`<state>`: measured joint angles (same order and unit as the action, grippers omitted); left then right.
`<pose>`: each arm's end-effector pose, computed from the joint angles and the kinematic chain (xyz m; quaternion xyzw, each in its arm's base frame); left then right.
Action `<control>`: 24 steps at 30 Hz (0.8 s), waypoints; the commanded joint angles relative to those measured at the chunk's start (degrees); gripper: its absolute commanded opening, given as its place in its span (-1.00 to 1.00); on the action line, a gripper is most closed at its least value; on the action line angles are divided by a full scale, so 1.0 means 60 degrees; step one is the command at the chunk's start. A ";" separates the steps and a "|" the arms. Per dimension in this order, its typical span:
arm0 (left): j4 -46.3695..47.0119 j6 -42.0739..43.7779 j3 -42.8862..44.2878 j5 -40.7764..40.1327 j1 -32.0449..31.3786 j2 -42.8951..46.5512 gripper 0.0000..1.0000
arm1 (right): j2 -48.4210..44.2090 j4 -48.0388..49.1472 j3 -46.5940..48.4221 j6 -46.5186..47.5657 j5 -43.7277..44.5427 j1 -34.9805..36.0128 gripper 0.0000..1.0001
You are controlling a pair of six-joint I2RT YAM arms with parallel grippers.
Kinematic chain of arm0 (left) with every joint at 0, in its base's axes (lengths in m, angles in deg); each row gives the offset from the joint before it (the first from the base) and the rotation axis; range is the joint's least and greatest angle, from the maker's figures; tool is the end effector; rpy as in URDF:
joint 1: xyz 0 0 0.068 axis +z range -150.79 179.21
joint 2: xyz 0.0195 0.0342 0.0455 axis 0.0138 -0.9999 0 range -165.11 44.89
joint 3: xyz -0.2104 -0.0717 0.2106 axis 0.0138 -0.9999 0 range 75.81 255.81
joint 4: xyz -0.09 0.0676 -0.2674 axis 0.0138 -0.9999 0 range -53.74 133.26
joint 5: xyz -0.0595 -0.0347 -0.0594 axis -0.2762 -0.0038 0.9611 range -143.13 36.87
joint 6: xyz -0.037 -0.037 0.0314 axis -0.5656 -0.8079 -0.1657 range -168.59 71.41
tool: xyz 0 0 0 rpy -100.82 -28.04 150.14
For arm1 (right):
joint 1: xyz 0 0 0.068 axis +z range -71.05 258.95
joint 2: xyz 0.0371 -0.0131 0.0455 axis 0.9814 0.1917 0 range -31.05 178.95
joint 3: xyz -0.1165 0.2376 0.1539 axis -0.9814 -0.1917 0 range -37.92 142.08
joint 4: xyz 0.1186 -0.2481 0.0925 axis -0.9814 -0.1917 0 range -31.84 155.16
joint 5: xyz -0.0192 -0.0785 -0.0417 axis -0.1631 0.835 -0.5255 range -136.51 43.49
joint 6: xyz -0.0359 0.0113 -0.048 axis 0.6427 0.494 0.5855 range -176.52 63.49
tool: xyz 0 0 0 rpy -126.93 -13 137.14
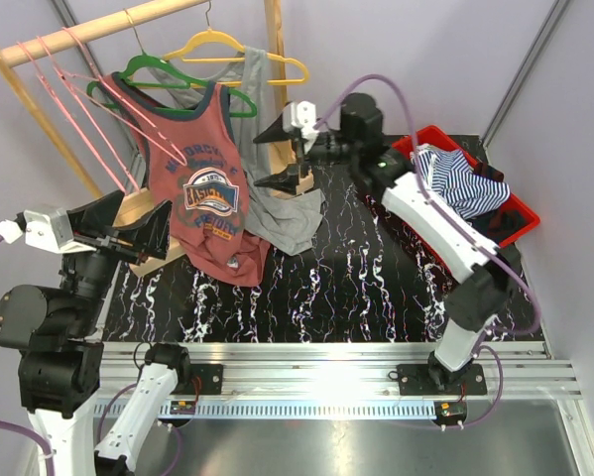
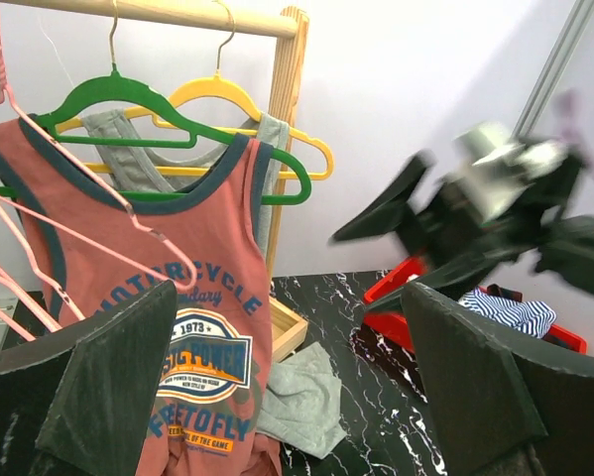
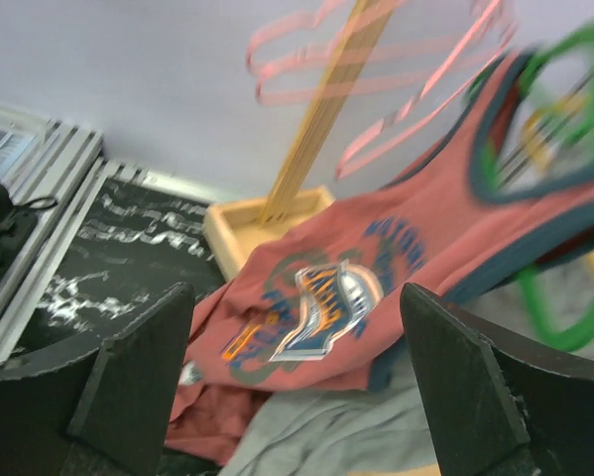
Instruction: Remove the tank top from the hanger
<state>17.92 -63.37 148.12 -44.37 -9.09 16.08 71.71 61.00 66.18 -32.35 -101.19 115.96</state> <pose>0.0289 -0.0111 0.5275 0.0286 0.5875 -0.2055 0.7821 0.3449 0.3067 0.4659 -0.6000 0.3928 0.3990 0.5714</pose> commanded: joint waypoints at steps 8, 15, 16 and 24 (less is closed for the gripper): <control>0.0547 -0.0011 -0.0407 -0.0126 -0.0038 0.0189 0.98 | 0.1078 0.0300 0.3755 -0.1843 0.2239 -0.0178 0.84; 0.0562 -0.0157 -0.0568 -0.0185 -0.0038 0.0394 0.98 | 0.4493 -0.1036 0.8254 -0.2270 0.3648 -0.0280 0.86; 0.0547 -0.0187 -0.0626 -0.0185 -0.0038 0.0423 0.98 | 0.4581 -0.0861 0.8184 -0.2139 0.3649 -0.0295 0.87; 0.0576 -0.0187 -0.0670 -0.0170 -0.0038 0.0365 0.98 | 0.4919 -0.0054 0.7539 -0.1610 0.3839 -0.0383 0.91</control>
<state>18.93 -64.07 144.54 -44.59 -9.09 18.31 102.96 56.56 110.55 -42.87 -79.86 114.10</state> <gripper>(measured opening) 0.988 0.952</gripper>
